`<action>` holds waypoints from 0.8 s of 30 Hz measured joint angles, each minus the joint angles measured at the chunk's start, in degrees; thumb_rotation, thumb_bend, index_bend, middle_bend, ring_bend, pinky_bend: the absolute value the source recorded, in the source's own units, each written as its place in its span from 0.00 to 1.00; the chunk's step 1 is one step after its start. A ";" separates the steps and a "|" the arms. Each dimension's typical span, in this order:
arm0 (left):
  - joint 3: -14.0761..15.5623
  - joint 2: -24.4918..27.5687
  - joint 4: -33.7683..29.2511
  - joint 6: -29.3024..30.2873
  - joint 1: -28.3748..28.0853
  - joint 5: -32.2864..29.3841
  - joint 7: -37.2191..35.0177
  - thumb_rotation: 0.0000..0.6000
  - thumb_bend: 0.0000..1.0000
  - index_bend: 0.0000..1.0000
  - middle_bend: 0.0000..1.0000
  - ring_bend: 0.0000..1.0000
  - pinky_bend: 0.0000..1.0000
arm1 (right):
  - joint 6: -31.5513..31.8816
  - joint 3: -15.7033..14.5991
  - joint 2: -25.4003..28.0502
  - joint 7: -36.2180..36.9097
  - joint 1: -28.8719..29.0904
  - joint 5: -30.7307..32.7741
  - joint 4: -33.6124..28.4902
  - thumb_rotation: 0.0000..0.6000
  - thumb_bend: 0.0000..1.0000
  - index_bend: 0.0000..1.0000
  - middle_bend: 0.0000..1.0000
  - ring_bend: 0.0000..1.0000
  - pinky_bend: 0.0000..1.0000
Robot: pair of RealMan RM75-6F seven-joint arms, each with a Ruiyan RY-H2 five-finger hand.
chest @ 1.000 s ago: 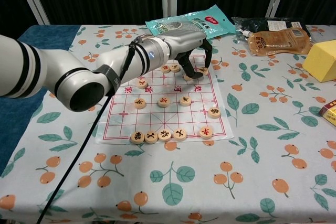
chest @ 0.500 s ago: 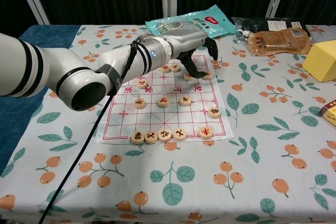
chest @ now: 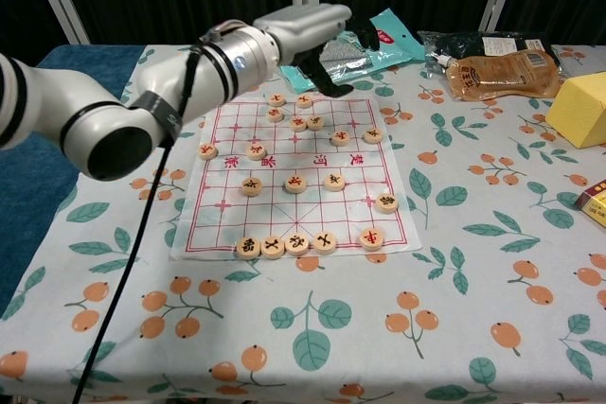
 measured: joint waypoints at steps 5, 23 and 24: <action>-0.04 9.29 -15.74 5.61 7.82 -2.28 10.59 1.00 0.30 0.23 0.18 0.07 0.16 | 0.75 -0.53 0.36 -0.72 0.11 -1.51 -1.64 1.00 0.23 0.00 0.00 0.00 0.00; 14.01 38.53 -56.10 47.02 54.83 -2.57 27.18 1.00 0.23 0.21 0.22 0.07 0.15 | 0.44 -3.07 0.55 -5.13 0.29 -4.43 -4.88 1.00 0.20 0.00 0.00 0.00 0.00; 14.63 38.81 -55.83 47.97 56.32 -2.30 26.72 1.00 0.23 0.21 0.22 0.07 0.15 | 0.30 -3.16 0.35 -5.22 0.33 -4.46 -4.73 1.00 0.20 0.00 0.00 0.00 0.00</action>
